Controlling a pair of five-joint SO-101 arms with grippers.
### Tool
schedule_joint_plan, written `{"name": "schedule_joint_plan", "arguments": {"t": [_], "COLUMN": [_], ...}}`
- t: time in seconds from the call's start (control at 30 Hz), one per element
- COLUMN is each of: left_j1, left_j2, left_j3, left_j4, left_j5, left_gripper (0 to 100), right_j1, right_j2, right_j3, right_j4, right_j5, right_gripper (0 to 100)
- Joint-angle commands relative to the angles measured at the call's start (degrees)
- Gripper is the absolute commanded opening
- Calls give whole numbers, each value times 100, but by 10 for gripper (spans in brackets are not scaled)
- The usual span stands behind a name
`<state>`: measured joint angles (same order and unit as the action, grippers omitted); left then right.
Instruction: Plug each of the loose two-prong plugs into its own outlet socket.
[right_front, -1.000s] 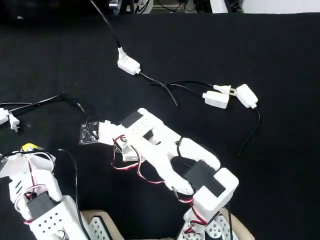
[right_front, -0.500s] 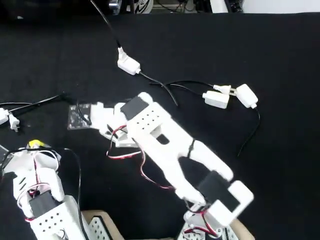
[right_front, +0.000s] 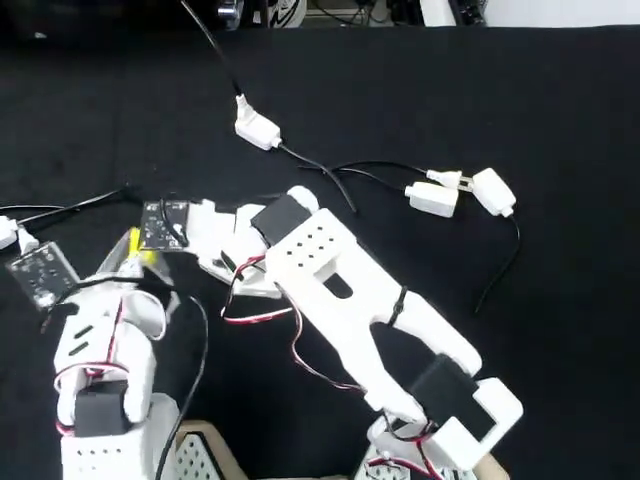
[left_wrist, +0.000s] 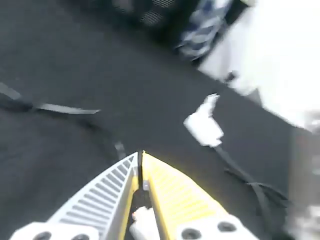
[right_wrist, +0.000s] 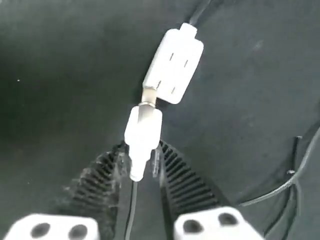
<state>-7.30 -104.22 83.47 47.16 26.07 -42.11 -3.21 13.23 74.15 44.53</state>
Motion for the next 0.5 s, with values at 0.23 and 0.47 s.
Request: {"name": "schedule_joint_plan", "arguments": {"t": [0.23,0.47], "left_j1": [857,963], "left_j2": [-35,-35], "left_j3": [-57,31], "left_j4": [-18,-18], "left_j5": [35,26], "left_gripper": [30,30], "right_j1": [62,-123], "right_j2": [-321,-1024], "right_j3": [-13,22], "right_j4": [18,193], "right_j5": [-316,-343], "right_gripper": [12,12]}}
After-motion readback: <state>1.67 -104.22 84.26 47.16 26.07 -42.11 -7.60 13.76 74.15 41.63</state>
